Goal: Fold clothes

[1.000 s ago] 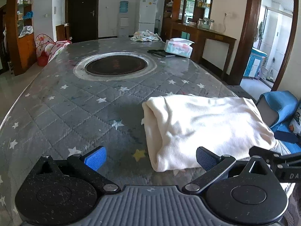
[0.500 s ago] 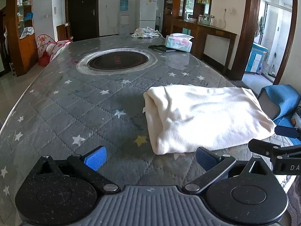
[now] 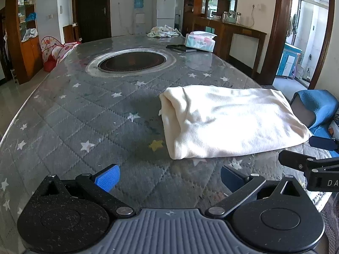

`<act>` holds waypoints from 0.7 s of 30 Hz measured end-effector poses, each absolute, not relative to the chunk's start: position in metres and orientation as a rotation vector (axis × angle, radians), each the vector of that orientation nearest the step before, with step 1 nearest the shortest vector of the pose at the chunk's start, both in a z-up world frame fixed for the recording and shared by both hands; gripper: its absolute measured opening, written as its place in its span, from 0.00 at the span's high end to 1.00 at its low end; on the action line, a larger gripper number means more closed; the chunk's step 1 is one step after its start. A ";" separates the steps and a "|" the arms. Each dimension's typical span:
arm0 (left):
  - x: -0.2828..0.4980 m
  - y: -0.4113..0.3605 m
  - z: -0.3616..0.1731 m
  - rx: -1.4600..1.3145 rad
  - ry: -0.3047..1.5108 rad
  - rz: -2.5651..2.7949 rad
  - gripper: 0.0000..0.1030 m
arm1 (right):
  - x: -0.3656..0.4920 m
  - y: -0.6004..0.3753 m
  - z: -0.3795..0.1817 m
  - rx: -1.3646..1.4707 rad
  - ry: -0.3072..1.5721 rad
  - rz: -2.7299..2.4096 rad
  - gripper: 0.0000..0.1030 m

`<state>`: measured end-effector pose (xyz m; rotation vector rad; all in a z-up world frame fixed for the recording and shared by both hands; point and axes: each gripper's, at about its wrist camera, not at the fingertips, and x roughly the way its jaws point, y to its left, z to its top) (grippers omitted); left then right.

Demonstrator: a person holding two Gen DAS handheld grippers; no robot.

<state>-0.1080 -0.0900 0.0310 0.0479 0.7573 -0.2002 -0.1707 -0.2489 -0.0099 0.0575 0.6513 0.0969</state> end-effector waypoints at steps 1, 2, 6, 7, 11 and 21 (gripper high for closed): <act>-0.109 -0.090 0.030 0.050 0.758 -0.201 0.00 | -0.171 -0.249 -0.010 0.057 0.652 0.098 0.00; -0.109 -0.091 0.030 0.051 0.759 -0.202 0.00 | -0.171 -0.248 -0.010 0.057 0.653 0.098 0.00; -0.111 -0.093 0.027 0.056 0.767 -0.201 0.00 | -0.172 -0.247 -0.011 0.053 0.656 0.101 0.00; -0.111 -0.093 0.027 0.057 0.769 -0.201 0.00 | -0.172 -0.247 -0.011 0.052 0.656 0.101 0.00; -0.113 -0.096 0.025 0.065 0.776 -0.205 0.00 | -0.172 -0.246 -0.012 0.049 0.660 0.102 0.00; -0.114 -0.099 0.021 0.072 0.789 -0.206 0.00 | -0.173 -0.245 -0.015 0.050 0.674 0.104 0.00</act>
